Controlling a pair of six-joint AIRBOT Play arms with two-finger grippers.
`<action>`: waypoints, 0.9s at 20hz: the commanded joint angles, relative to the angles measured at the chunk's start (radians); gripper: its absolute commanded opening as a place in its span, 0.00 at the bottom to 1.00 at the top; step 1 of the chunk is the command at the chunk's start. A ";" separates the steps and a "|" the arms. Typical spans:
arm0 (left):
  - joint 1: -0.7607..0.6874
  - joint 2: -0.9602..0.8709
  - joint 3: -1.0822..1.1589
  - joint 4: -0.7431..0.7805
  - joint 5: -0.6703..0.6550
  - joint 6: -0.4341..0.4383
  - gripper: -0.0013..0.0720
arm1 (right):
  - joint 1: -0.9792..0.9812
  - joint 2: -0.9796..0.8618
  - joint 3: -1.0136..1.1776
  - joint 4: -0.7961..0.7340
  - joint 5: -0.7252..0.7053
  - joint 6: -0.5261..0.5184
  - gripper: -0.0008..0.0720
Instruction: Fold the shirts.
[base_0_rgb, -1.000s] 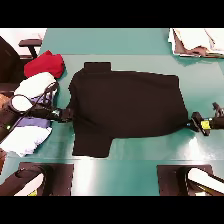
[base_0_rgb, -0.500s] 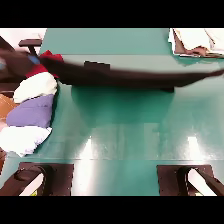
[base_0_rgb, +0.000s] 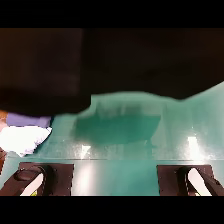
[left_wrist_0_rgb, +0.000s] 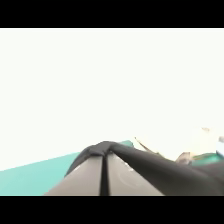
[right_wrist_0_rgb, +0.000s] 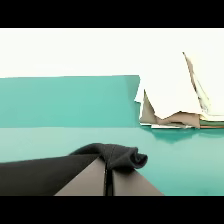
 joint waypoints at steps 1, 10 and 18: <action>0.000 -0.008 0.028 0.011 -0.023 -0.016 0.05 | -0.020 -0.052 0.133 -0.002 0.154 0.055 0.03; 0.000 -0.242 -0.593 0.132 -0.118 -0.008 0.05 | 0.221 -0.244 -0.336 -0.307 0.199 0.100 0.03; 0.004 -0.687 -0.694 0.132 0.232 0.019 0.05 | 0.358 -0.715 -0.449 -0.314 -0.022 0.097 0.03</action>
